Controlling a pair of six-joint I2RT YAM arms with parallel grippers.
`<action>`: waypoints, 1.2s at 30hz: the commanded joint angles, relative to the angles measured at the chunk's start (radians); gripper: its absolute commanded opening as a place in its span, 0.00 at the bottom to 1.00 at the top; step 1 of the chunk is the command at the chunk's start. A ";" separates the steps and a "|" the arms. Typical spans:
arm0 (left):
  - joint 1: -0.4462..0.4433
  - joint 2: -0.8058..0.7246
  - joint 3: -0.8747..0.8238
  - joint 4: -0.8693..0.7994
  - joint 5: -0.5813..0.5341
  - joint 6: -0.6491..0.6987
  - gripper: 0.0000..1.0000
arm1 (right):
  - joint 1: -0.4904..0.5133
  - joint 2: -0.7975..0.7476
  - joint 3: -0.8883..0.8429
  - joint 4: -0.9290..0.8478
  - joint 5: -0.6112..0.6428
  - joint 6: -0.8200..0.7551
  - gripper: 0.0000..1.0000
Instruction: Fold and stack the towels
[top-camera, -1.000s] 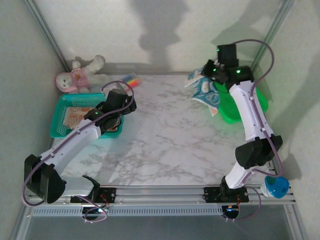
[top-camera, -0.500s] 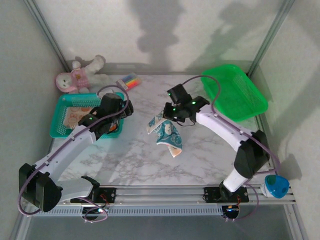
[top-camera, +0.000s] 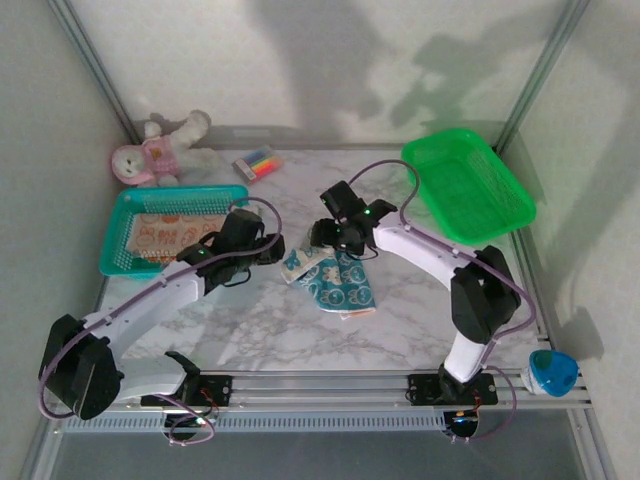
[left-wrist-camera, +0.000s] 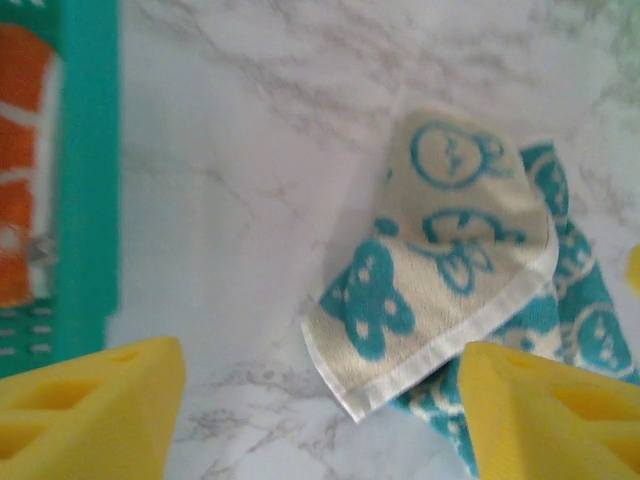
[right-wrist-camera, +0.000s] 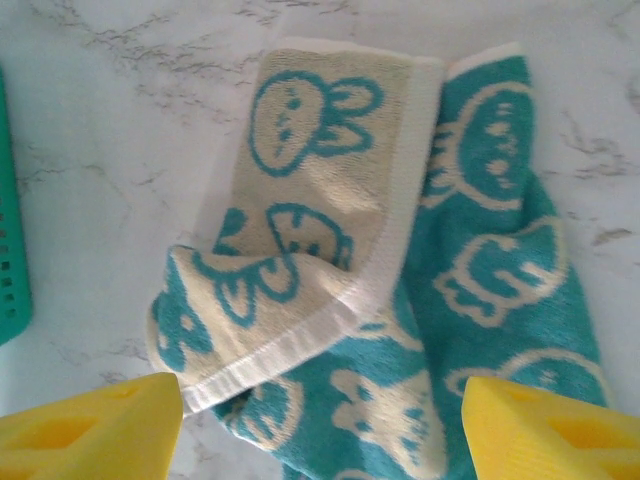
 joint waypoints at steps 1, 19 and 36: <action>-0.051 0.045 -0.038 0.037 0.045 0.064 0.64 | -0.017 -0.076 -0.077 -0.035 0.055 -0.013 0.74; -0.165 0.350 0.027 0.084 -0.075 0.228 0.50 | -0.103 -0.244 -0.275 -0.026 0.049 0.032 0.74; -0.165 0.429 0.051 0.068 -0.128 0.268 0.14 | -0.108 -0.277 -0.298 -0.033 0.050 0.042 0.74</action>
